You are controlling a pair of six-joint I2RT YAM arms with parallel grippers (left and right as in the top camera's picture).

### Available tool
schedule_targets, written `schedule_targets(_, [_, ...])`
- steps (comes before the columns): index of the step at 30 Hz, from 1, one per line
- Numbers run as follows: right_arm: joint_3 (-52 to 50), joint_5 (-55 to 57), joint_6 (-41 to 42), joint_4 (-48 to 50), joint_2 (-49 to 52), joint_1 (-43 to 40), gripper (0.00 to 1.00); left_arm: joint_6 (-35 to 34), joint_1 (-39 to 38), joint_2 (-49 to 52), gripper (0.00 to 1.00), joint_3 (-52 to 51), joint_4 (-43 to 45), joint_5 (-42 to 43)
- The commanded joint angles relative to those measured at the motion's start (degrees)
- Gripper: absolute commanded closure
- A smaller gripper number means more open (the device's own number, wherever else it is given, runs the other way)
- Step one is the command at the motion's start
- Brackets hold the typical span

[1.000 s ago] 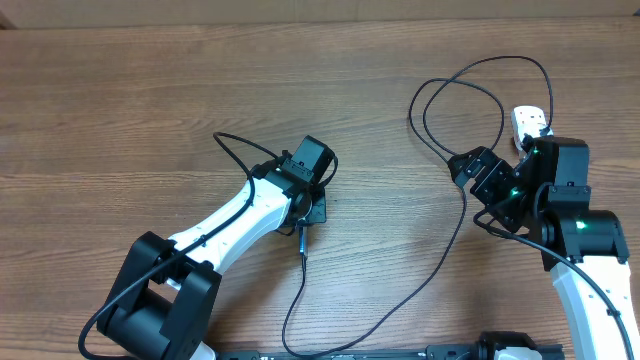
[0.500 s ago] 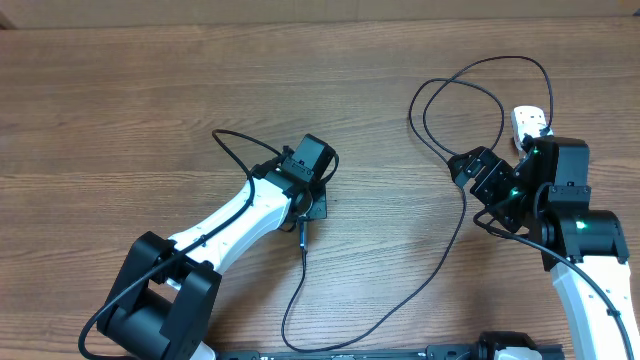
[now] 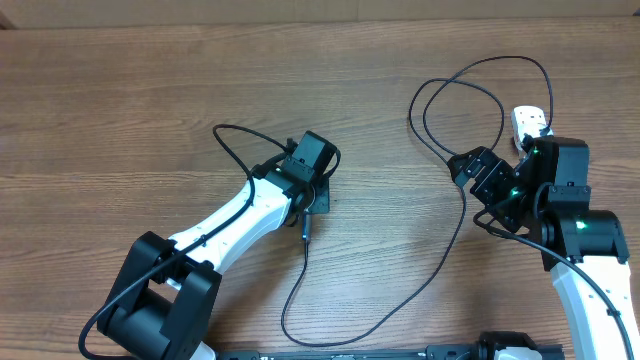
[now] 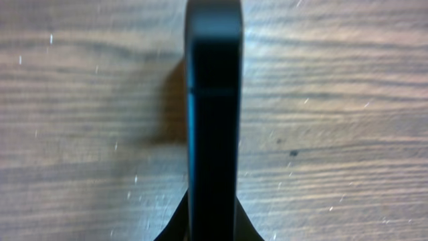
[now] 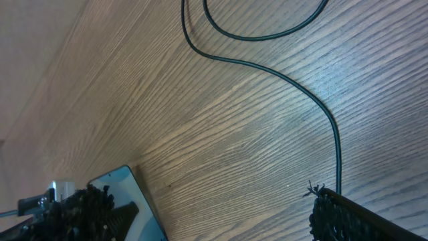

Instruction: Plug charger to phone and switch on socket

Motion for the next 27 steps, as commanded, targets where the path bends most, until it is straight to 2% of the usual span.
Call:
schedule_targets(1, [1.14,0.76,-0.61,0.13,-0.52,-0.11,0.00,1.81,0.31,0.52,0.96,-0.02,2.01,-2.84])
schedule_targets(6, [1.14,0.76,-0.61,0.13,-0.52,-0.11,0.00,3.96,1.22,0.52,0.96,1.03,1.70,-1.29])
schedule_targets(15, [1.14,0.76,-0.61,0.13,-0.52,-0.11,0.00,5.86,6.36,0.52,0.96,12.11,-11.04,6.78])
schedule_targets(27, [1.14,0.76,-0.61,0.13,-0.52,-0.11,0.00,5.86,5.14,3.21,0.96,13.20,-15.72,6.54])
